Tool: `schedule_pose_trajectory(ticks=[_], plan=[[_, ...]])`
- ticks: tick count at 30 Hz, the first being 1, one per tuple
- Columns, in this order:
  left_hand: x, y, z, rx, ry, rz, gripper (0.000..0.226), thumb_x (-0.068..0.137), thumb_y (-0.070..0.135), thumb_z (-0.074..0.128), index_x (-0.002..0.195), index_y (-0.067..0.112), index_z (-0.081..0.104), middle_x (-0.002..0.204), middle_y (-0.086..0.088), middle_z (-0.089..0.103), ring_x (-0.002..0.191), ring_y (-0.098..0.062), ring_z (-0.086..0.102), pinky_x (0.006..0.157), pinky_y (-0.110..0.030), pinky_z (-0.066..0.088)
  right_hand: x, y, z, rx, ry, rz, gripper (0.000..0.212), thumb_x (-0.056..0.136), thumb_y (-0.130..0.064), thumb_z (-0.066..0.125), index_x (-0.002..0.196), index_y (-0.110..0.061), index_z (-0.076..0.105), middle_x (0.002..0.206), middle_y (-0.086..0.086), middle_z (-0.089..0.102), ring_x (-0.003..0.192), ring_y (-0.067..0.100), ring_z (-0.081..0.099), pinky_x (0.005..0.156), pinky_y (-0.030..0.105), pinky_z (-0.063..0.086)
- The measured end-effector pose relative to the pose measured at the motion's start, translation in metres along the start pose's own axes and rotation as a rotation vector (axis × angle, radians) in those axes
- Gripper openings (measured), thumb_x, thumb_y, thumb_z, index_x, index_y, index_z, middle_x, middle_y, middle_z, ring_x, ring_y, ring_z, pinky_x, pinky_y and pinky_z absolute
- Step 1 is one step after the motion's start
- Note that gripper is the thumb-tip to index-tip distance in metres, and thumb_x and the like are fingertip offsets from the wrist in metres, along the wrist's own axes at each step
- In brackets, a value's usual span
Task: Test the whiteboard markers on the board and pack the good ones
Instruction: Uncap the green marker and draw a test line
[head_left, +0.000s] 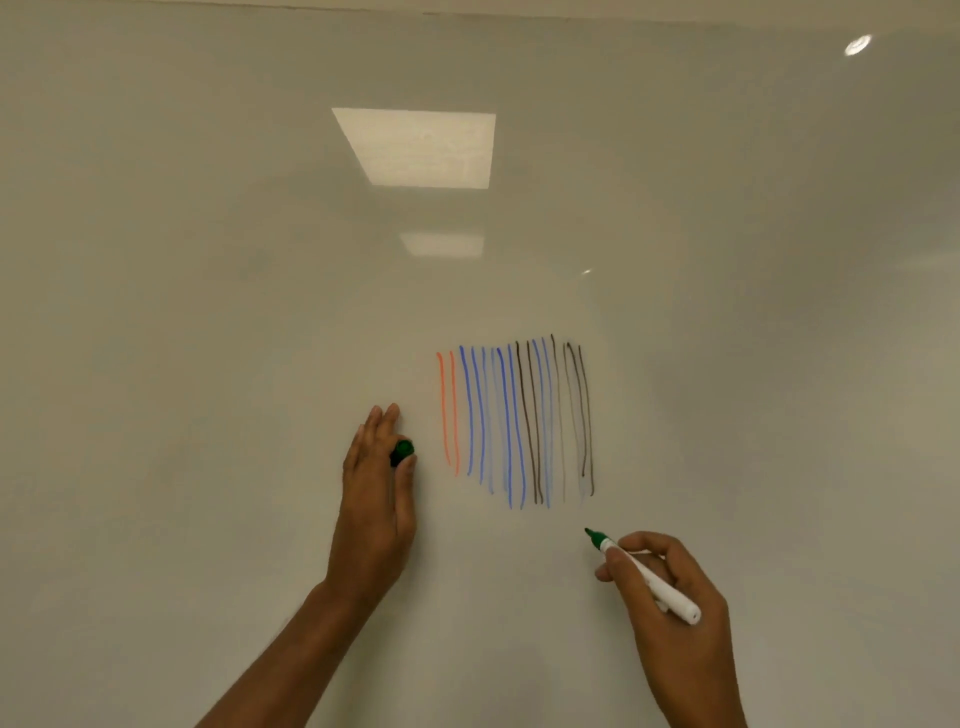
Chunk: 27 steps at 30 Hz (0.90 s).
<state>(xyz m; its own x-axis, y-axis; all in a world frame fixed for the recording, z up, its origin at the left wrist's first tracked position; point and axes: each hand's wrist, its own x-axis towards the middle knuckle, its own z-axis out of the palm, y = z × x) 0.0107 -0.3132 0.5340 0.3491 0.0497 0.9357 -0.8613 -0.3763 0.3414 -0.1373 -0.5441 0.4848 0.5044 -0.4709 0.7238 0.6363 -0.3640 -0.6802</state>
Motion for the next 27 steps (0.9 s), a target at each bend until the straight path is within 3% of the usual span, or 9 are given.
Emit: schedule_pose_trajectory(ticks=[4,6,10,14,19,24,27], plan=[[-0.033,0.036,-0.017,-0.183,0.077,-0.100,0.032,0.106,0.021,0.053,0.136,0.016,0.061,0.138,0.007,0.063,0.135,-0.013,0.054,0.113,-0.026,0.042,-0.023,-0.031,0.018,0.139,-0.120,0.042,0.018,0.081,-0.021,0.071,0.096,-0.012,0.068,0.080,0.007,0.076,0.081,0.018,0.074,0.074,0.029,0.056],[-0.045,0.053,-0.026,-0.341,0.045,-0.266,0.021,0.105,0.017,0.053,0.122,0.015,0.065,0.120,0.008,0.073,0.121,-0.014,0.064,0.106,-0.030,0.049,-0.036,-0.042,0.029,0.208,-0.206,0.080,0.026,0.078,-0.029,0.068,0.099,-0.014,0.070,0.087,0.007,0.077,0.087,0.019,0.074,0.072,0.030,0.056],[-0.059,0.064,-0.044,-0.723,0.011,-0.628,0.022,0.108,0.017,0.044,0.124,0.009,0.057,0.107,-0.013,0.077,0.108,-0.029,0.072,0.099,-0.041,0.054,-0.056,-0.053,0.053,0.228,-0.344,0.126,0.031,0.084,-0.036,0.058,0.107,-0.018,0.069,0.096,-0.001,0.077,0.096,0.017,0.072,0.073,0.033,0.058],[-0.068,0.066,-0.059,-1.046,0.017,-0.805,0.023,0.108,0.014,0.042,0.125,0.008,0.056,0.111,-0.026,0.073,0.112,-0.039,0.070,0.092,-0.039,0.060,-0.071,-0.054,0.073,0.233,-0.401,0.165,0.029,0.088,-0.037,0.055,0.109,-0.022,0.069,0.099,-0.005,0.077,0.099,0.017,0.071,0.078,0.036,0.059],[-0.083,0.065,-0.070,-1.148,0.004,-0.898,0.032,0.108,0.014,0.042,0.135,0.006,0.057,0.118,-0.028,0.070,0.118,-0.040,0.066,0.100,-0.051,0.052,-0.086,-0.056,0.091,0.256,-0.436,0.207,0.028,0.092,-0.036,0.054,0.111,-0.023,0.070,0.104,-0.006,0.075,0.102,0.016,0.069,0.081,0.037,0.060],[-0.095,0.066,-0.078,-1.143,-0.034,-0.929,0.033,0.108,0.013,0.042,0.136,0.008,0.060,0.121,-0.028,0.069,0.115,-0.036,0.068,0.099,-0.050,0.053,-0.096,-0.054,0.104,0.301,-0.410,0.256,0.027,0.095,-0.031,0.055,0.115,-0.022,0.070,0.110,-0.011,0.073,0.106,0.011,0.067,0.083,0.029,0.057],[-0.099,0.065,-0.082,-1.160,-0.027,-0.949,0.031,0.107,0.013,0.044,0.132,0.007,0.062,0.111,-0.021,0.072,0.105,-0.030,0.071,0.098,-0.046,0.054,-0.101,-0.054,0.109,0.321,-0.405,0.242,0.023,0.100,-0.020,0.053,0.116,-0.017,0.070,0.114,-0.011,0.073,0.110,0.011,0.066,0.089,0.025,0.055]])
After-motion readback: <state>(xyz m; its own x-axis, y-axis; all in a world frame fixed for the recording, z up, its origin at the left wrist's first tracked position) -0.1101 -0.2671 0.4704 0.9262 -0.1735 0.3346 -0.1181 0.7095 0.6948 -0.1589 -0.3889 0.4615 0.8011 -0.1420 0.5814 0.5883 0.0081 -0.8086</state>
